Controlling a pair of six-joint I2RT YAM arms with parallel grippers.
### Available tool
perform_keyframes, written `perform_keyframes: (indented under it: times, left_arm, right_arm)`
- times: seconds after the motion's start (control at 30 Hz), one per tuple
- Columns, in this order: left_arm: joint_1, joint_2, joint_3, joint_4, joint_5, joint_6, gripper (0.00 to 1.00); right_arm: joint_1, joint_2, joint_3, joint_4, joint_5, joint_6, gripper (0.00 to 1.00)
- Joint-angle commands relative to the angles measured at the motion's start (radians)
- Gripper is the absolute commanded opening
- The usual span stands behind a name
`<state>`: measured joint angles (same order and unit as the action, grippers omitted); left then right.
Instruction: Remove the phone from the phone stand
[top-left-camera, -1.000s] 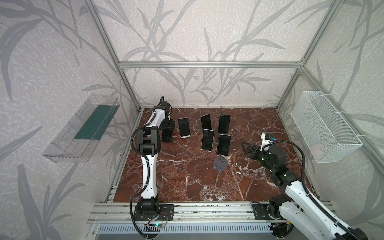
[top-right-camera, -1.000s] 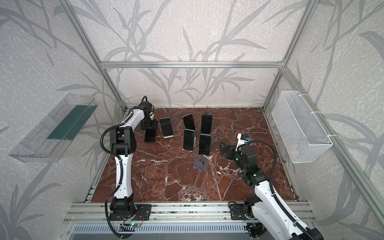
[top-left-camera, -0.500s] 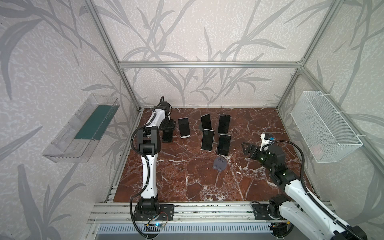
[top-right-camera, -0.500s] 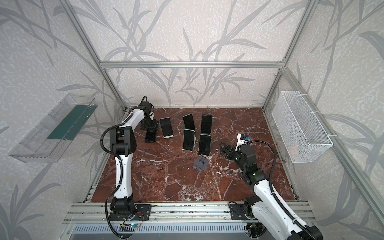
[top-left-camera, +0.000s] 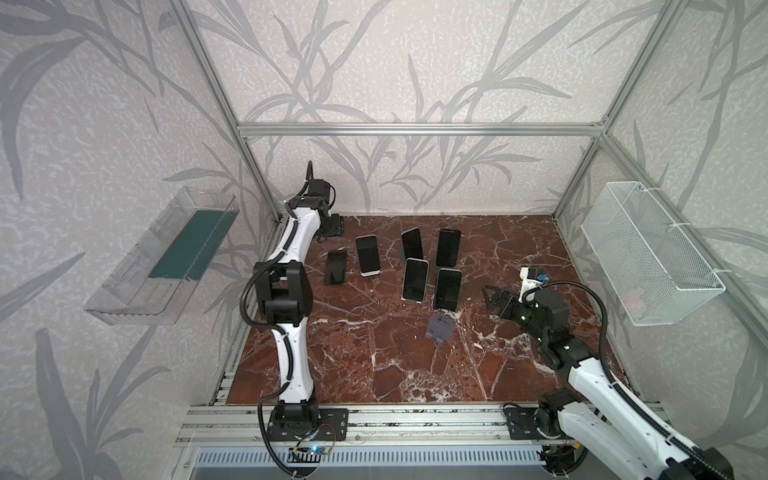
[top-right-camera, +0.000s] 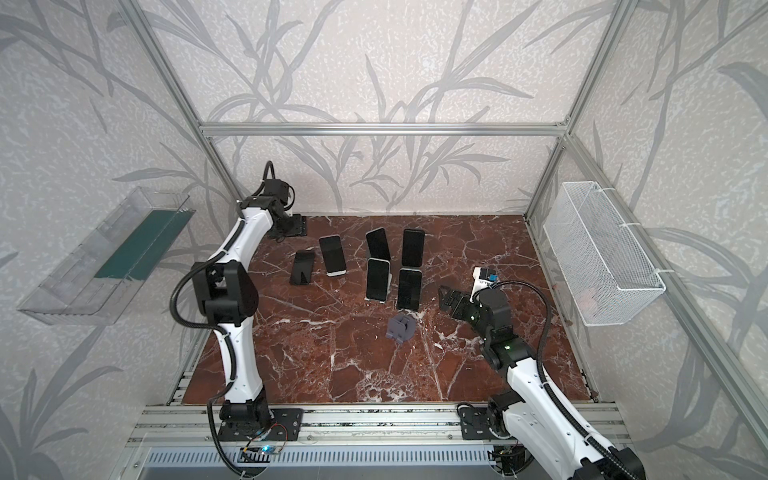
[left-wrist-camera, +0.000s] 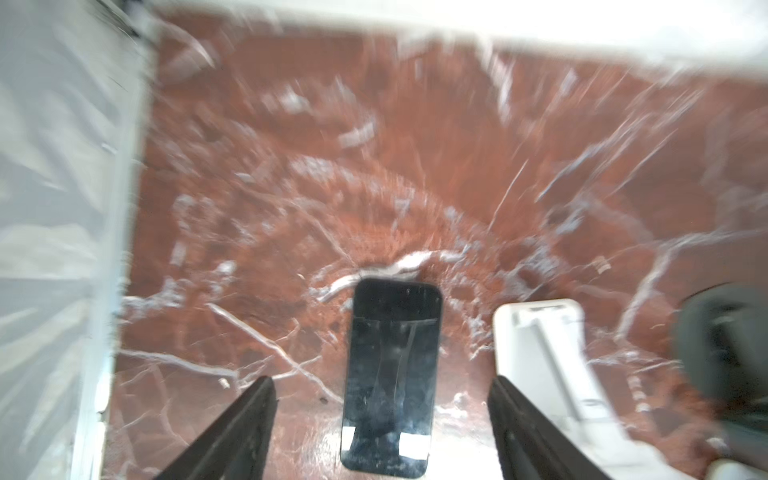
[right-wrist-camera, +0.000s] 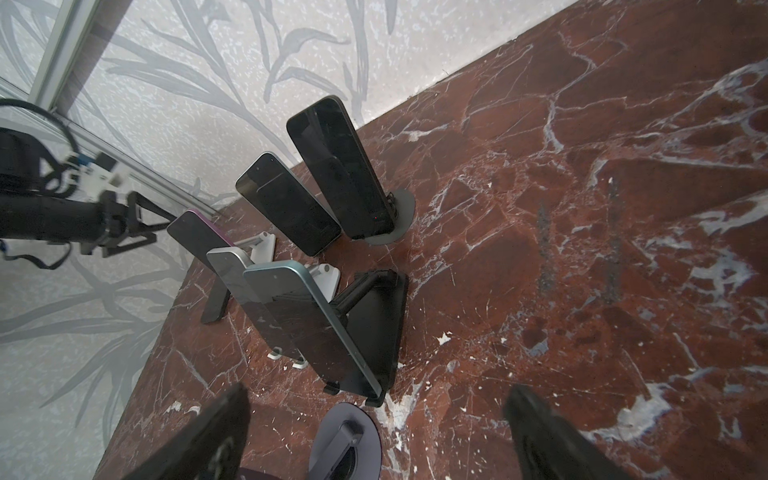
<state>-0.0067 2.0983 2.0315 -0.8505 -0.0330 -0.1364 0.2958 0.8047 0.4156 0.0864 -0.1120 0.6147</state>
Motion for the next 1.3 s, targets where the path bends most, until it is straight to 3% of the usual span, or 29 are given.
perform_keyframes:
  times: [0.0,0.1,0.17,0.33,0.43,0.57,0.67,0.73,0.97,1.27]
  left_arm:
    - [-0.018,-0.217,-0.214,0.18,-0.032,-0.092,0.8]
    - [-0.045,-0.466,-0.546,0.451,-0.029,-0.209,0.8]
    - [-0.095,-0.614,-0.778,0.652,-0.066,-0.266,0.8]
    - [-0.184,-0.834,-0.993,0.747,-0.147,-0.342,0.8]
    - [-0.205,-0.963,-1.043,0.769,-0.115,-0.402,0.8]
    - [-0.231,-1.12,-1.12,0.802,-0.146,-0.43,0.8]
    - [-0.231,-1.188,-1.169,0.851,-0.166,-0.492,0.8]
    - [-0.232,-1.193,-1.17,0.862,-0.132,-0.492,0.8]
    - [-0.233,-1.13,-1.141,0.841,-0.027,-0.531,0.77]
    - [-0.233,-1.132,-1.153,0.849,-0.056,-0.516,0.76]
  right_arm:
    - [0.01,0.004,0.008,0.017,0.04,-0.004,0.95]
    - [0.017,0.026,0.006,0.009,0.091,0.008,0.94]
    - [0.035,0.027,0.007,-0.034,0.187,0.017,0.94]
    - [0.112,-0.004,-0.037,-0.07,0.476,0.051,0.91]
    - [0.18,-0.006,-0.012,-0.145,0.615,0.034,0.9]
    - [0.23,0.01,0.132,-0.404,0.6,0.105,0.89]
    - [0.358,0.013,0.187,-0.488,0.614,0.175,0.9]
    - [0.464,0.041,0.215,-0.522,0.663,0.217,1.0]
    - [0.744,0.278,0.328,-0.559,0.785,0.452,0.99]
    - [0.787,0.642,0.568,-0.59,0.804,0.562,0.99]
